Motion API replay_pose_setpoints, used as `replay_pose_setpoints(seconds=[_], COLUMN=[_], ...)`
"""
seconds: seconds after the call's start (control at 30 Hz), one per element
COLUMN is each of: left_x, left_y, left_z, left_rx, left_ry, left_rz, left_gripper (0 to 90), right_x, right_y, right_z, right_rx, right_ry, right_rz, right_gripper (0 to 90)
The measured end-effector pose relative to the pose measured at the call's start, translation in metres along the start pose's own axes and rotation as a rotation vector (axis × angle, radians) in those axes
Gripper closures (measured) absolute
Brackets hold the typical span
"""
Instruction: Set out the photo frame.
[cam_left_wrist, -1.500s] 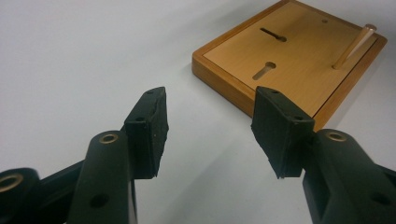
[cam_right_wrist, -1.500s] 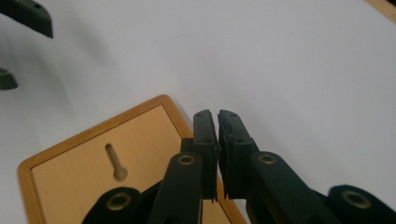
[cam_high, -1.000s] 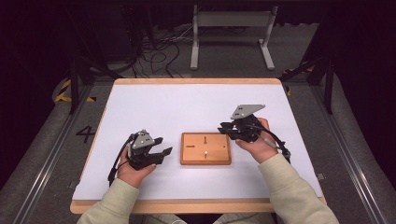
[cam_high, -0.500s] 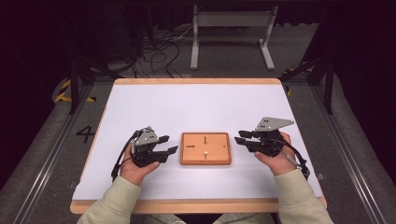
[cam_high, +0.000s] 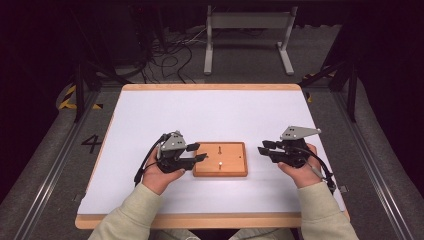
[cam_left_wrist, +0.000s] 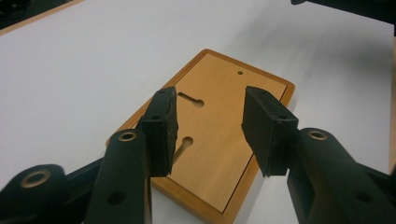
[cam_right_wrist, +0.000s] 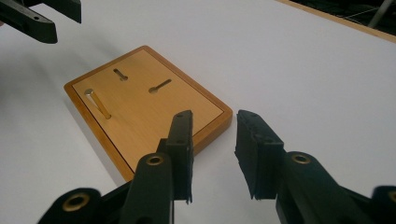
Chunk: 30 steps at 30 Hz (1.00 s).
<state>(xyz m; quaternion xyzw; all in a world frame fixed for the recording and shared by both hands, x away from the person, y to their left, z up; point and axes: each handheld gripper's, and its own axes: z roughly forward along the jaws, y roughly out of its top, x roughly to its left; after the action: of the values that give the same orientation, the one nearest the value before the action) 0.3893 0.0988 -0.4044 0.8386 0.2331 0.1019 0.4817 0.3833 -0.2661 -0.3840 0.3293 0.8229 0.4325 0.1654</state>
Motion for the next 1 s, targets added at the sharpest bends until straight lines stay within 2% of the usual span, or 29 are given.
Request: replay_pose_setpoints(seconds=[0.03, 0.07, 0.1, 0.13, 0.17, 0.2, 0.23, 0.27, 0.33, 0.4, 0.63, 1.0], left_x=[0.000, 0.002, 0.002, 0.002, 0.002, 0.000, 0.000, 0.000, -0.002, -0.004, -0.014, -0.017], left_y=[0.000, 0.000, 0.000, -0.001, -0.001, -0.001, -0.001, -0.001, -0.001, -0.002, -0.005, -0.010], left_z=[0.000, 0.005, 0.005, 0.011, 0.011, 0.014, 0.015, 0.015, 0.018, 0.019, 0.034, 0.054], left_rx=[0.000, 0.017, 0.017, 0.025, 0.025, 0.026, 0.024, 0.024, 0.013, 0.001, -0.017, 0.032], left_ry=[0.000, -0.030, -0.030, -0.062, -0.062, -0.102, -0.119, -0.119, -0.146, -0.150, -0.174, -0.175], left_rz=[0.000, -0.020, -0.020, -0.026, -0.026, -0.023, -0.024, -0.024, -0.029, -0.027, 0.032, 0.059], left_gripper=[55.7, 55.5, 56.1, 56.1, 56.2, 56.0, 55.8, 55.6, 54.8, 56.5, 61.2, 60.9], right_x=[0.000, -0.001, -0.001, -0.002, -0.002, -0.004, -0.004, -0.005, -0.006, -0.007, -0.007, -0.007], right_y=[-0.001, -0.001, -0.001, -0.001, -0.001, -0.002, -0.003, -0.003, -0.004, -0.005, -0.009, -0.015], right_z=[0.000, -0.001, -0.001, -0.003, -0.003, -0.005, -0.005, -0.006, -0.007, -0.008, -0.007, -0.008], right_rx=[0.000, 0.000, 0.000, -0.008, -0.008, -0.013, -0.014, -0.014, -0.016, -0.016, -0.006, 0.010], right_ry=[-0.003, -0.005, -0.005, -0.005, -0.005, -0.009, -0.012, -0.011, -0.018, -0.021, -0.023, -0.029], right_rz=[0.002, 0.003, 0.003, 0.011, 0.011, 0.020, 0.024, 0.024, 0.034, 0.038, 0.045, 0.053], right_gripper=[66.7, 66.6, 66.6, 66.5, 66.5, 66.5, 66.4, 66.3, 66.1, 65.9, 65.3, 64.4])
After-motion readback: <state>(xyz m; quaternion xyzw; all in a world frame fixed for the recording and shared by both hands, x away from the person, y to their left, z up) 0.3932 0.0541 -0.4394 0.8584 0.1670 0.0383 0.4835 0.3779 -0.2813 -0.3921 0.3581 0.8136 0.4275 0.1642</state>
